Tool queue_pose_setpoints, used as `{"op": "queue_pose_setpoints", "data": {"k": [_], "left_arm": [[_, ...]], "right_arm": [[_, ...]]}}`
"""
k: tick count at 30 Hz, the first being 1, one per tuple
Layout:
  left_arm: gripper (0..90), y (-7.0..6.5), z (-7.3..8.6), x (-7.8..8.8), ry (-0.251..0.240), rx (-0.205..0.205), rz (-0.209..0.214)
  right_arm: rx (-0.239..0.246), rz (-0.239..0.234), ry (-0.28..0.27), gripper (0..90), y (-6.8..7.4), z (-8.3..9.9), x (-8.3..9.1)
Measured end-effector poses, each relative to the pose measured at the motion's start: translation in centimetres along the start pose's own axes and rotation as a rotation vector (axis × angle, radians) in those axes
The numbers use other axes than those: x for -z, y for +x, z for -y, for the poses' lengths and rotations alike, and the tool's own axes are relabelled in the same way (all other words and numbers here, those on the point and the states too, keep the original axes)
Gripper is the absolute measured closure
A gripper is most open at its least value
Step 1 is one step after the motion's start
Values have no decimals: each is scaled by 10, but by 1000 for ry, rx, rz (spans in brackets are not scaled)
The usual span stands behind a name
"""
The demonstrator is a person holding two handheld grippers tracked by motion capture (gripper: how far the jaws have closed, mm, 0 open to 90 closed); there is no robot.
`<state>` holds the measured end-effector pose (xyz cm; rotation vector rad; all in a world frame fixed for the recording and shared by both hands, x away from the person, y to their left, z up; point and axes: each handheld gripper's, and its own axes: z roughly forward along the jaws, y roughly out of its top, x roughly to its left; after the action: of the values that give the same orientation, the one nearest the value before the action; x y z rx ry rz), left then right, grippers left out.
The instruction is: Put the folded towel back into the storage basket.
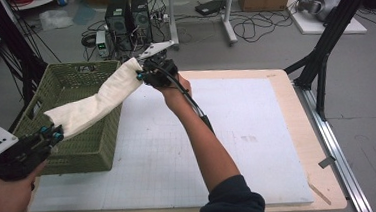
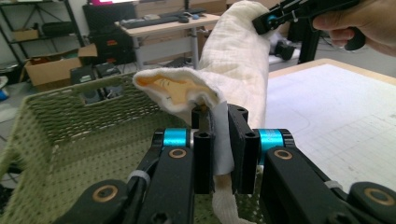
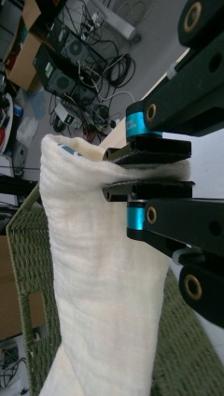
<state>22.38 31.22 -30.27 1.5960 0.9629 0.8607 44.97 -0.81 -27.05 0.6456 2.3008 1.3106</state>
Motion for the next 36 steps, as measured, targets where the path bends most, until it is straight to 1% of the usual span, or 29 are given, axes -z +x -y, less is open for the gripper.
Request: {"op": "queue_pose_setpoints", "data": {"k": [3, 5, 8, 12, 17, 21, 24, 25, 27, 28, 29, 30, 31, 32, 33, 34, 36], "left_arm": [[813, 6, 2, 5, -1, 7, -23], [812, 11, 3, 9, 0, 5, -54], [812, 16, 4, 14, 1, 2, -84], [811, 24, 8, 17, 12, 4, -117], [811, 36, 16, 21, 21, 17, -165], [811, 44, 20, 23, 33, 25, -177], [810, 49, 21, 23, 40, 29, -188], [807, 51, 21, 22, 50, 35, -190], [800, 56, 22, 19, 70, 37, -202], [793, 58, 22, 17, 77, 41, -206], [785, 61, 23, 16, 84, 44, -210], [757, 63, 24, 15, 91, 53, -211], [699, 66, 24, 15, 95, 71, -202], [608, 67, 24, 16, 97, 87, -194], [523, 67, 24, 17, 91, 94, -199], [461, 66, 23, 20, 80, 91, -211], [391, 64, 21, 26, 53, 80, -229]], "right_arm": [[9, -9, 4, 825, 5, -8, -13], [6, -17, -1, 825, 9, -13, -20], [-9, -28, -7, 825, 14, -19, -33], [9, -37, -1, 825, 23, -28, -52], [25, -48, 16, 824, 34, -37, -73], [38, -48, 36, 824, 39, -41, -91], [37, -50, 35, 825, 43, -46, -101], [33, -52, 36, 824, 44, -47, -103], [39, -48, 32, 824, 47, -51, -111], [35, -47, 41, 824, 49, -52, -114], [49, -43, 49, 823, 50, -54, -118], [59, -41, 56, 808, 52, -56, -121], [74, -33, 62, 731, 53, -58, -124], [83, -19, 77, 629, 55, -58, -127], [95, -1, 84, 621, 56, -58, -129], [101, 4, 90, 608, 56, -57, -130], [108, 6, 99, 591, 55, -55, -130]]}}
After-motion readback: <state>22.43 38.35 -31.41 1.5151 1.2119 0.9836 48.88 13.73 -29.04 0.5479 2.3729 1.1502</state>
